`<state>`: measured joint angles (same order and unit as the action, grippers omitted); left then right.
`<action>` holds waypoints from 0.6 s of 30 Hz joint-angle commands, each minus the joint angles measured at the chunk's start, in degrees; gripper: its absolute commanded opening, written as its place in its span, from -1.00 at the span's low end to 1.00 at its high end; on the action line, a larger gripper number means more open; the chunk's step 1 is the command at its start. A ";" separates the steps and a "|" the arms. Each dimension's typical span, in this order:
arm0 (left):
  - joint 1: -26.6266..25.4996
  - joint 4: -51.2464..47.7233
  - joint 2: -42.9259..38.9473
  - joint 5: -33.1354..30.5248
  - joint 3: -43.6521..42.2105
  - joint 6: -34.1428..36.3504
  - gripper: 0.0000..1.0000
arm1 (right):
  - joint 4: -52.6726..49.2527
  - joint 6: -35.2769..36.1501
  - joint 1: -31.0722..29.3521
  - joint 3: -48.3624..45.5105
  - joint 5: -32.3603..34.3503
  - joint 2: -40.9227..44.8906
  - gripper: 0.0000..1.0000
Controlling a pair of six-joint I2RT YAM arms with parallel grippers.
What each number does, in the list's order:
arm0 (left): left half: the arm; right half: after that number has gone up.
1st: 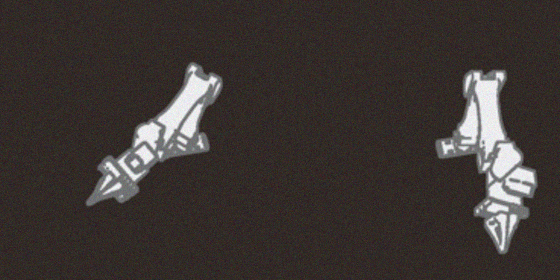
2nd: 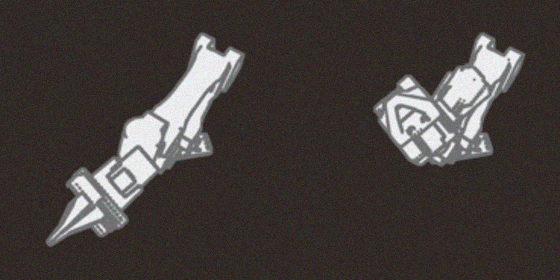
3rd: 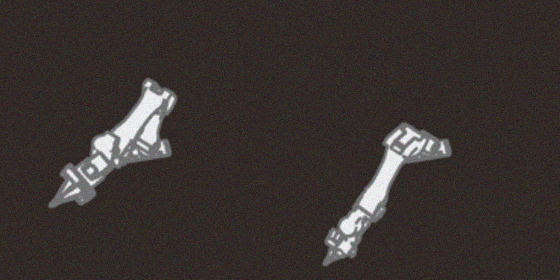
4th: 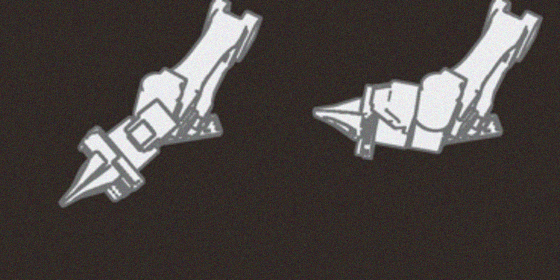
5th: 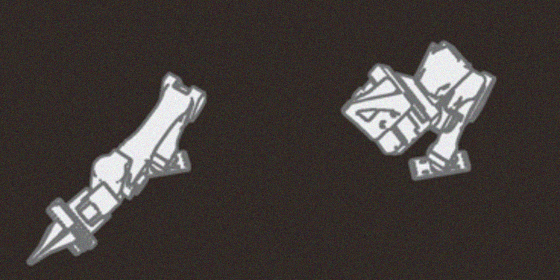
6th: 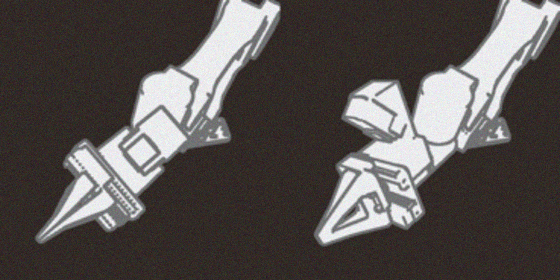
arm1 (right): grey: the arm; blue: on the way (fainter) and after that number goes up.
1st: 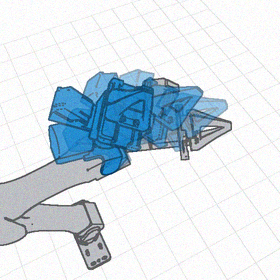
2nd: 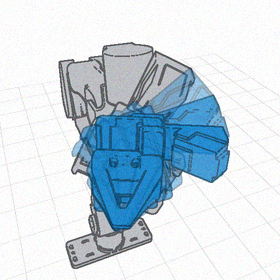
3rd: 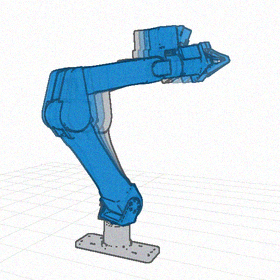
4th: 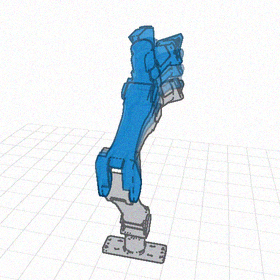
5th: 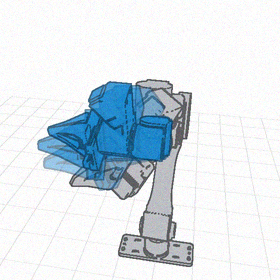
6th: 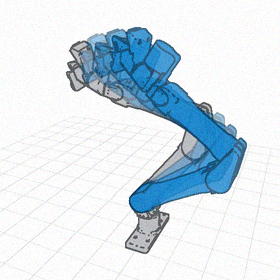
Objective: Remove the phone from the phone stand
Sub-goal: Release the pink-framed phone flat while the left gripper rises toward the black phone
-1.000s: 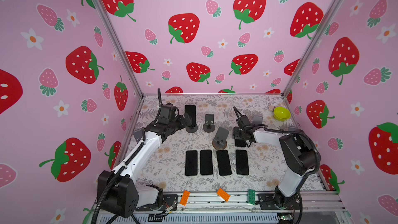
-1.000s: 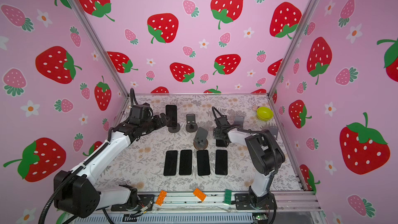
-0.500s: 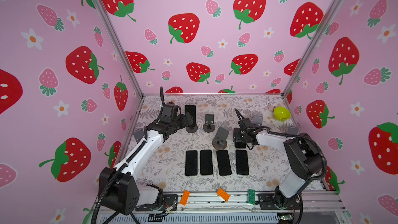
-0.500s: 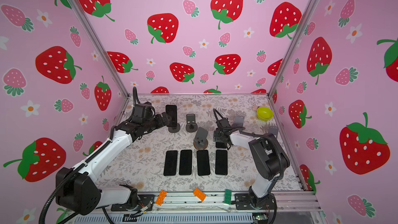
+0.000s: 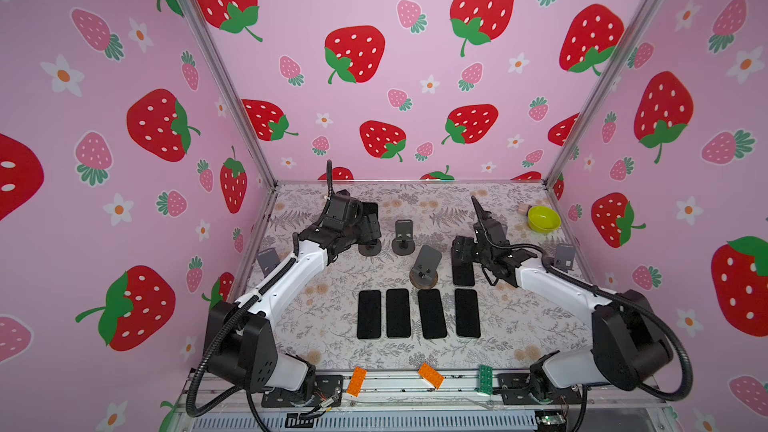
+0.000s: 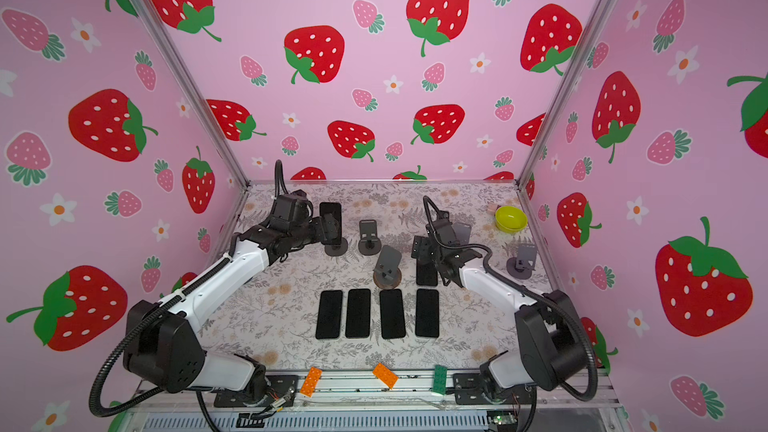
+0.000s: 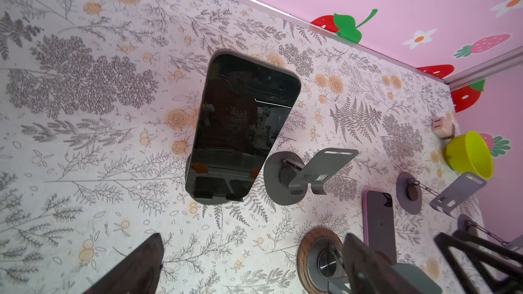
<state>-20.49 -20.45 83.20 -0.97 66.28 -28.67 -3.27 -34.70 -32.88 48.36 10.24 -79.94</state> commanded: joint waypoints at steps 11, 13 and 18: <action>-0.46 4.48 8.57 -6.48 11.77 17.02 0.99 | 8.96 3.85 -0.16 -10.04 1.85 14.09 0.99; -0.51 5.18 10.10 -7.50 12.74 17.99 0.99 | 9.24 3.61 -0.16 -10.95 1.80 14.90 0.99; -0.42 5.79 14.39 -9.41 15.83 19.93 0.99 | 8.32 3.58 -0.16 -11.25 0.76 14.68 0.99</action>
<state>-20.82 -15.84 95.81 -7.99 78.67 -11.62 4.25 -31.62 -32.88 37.50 11.70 -65.63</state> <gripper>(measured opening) 0.993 0.995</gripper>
